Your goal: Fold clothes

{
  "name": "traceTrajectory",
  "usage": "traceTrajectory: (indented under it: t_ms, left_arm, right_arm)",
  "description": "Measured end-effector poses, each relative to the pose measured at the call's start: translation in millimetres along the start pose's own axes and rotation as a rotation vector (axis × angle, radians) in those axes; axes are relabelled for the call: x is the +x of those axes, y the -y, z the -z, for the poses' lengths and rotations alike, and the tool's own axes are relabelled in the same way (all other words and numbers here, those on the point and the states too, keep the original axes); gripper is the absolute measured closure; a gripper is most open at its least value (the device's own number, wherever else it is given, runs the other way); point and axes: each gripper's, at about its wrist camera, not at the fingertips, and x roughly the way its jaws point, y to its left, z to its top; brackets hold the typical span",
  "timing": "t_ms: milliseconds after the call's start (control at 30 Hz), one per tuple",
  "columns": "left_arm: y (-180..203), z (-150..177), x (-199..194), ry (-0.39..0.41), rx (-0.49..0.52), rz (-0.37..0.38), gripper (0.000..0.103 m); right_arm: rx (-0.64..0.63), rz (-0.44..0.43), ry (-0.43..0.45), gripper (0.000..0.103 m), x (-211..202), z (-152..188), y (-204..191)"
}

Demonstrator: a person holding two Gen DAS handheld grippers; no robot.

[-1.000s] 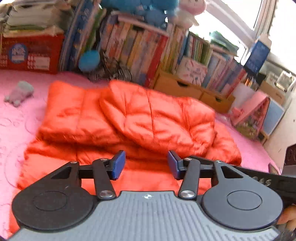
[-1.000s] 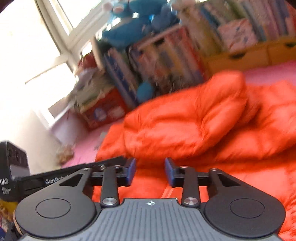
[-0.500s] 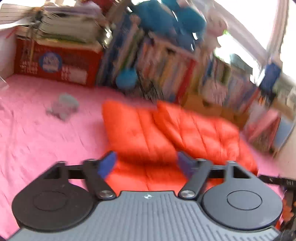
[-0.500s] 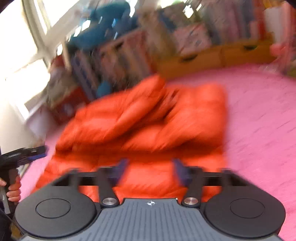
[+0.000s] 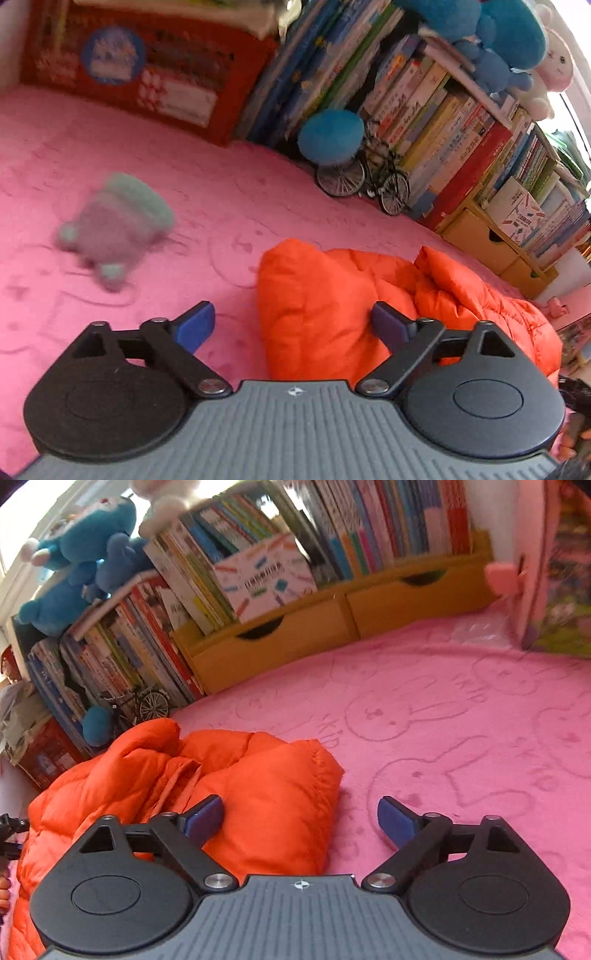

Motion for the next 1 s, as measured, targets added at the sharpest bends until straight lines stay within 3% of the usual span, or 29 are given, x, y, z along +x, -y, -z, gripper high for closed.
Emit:
traceTrajectory:
  t_ms: [33, 100, 133, 167, 200, 233, 267, 333, 467, 667, 733, 800, 900, 1000]
  left_arm:
    - [2.4, -1.0, 2.8, 0.002, 0.015, 0.005, 0.005]
    - [7.4, 2.0, 4.6, 0.009, 0.035, 0.019, 0.026]
    - [9.9, 4.2, 5.0, 0.013, 0.043, 0.027, 0.047]
    - [12.4, 6.4, 5.4, 0.017, 0.051, 0.035, 0.059]
    - [14.9, 8.7, 5.8, 0.02, 0.06, 0.044, 0.064]
    - [17.8, 10.7, 4.5, 0.027, 0.069, 0.052, 0.074]
    - [21.9, 12.0, 1.3, 0.04, 0.081, 0.056, 0.079]
    - [31.3, 10.4, -4.2, 0.065, 0.106, 0.052, 0.083]
    - [53.9, -11.2, -5.9, 0.113, 0.166, 0.054, 0.084]
    - [77.9, -56.5, 7.4, 0.19, 0.214, 0.037, 0.084]
    - [81.3, -67.6, 21.6, 0.194, 0.219, -0.016, 0.082]
    - [83.0, -69.1, 39.5, 0.154, 0.24, -0.099, 0.076]
    - [79.4, -52.1, 53.5, 0.104, 0.287, -0.219, 0.07]
    - [74.6, -31.0, 41.3, 0.15, 0.338, -0.294, 0.058]
  right_arm:
    - [-0.006, -0.01, -0.001, 0.009, 4.3, -0.7, -1.2]
    - [-0.019, -0.03, -0.003, 0.009, 12.6, -1.8, -3.9]
    - [-0.038, -0.038, -0.002, 0.017, 15.0, -1.1, -7.1]
    - [-0.059, -0.052, -0.004, 0.03, 16.9, 1.0, -10.3]
    - [-0.078, -0.057, -0.005, 0.036, 19.0, 3.3, -13.9]
    - [-0.095, -0.061, -0.007, 0.052, 20.2, 5.6, -19.3]
    - [-0.095, -0.082, -0.015, 0.061, 20.0, 7.2, -22.1]
    - [-0.106, -0.103, -0.009, 0.08, 17.4, 9.3, -29.1]
    - [-0.128, -0.104, 0.085, 0.088, 6.7, -5.1, -45.8]
    - [-0.198, -0.086, 0.192, 0.089, 15.3, -49.6, -77.1]
    - [-0.229, -0.053, 0.211, 0.089, 24.3, -65.2, -84.0]
    - [-0.23, 0.039, 0.188, 0.082, 43.4, -74.6, -87.8]
    - [-0.232, 0.195, 0.096, 0.063, 72.2, -73.5, -87.7]
    - [-0.316, 0.308, 0.071, 0.048, 75.4, -53.7, -84.0]
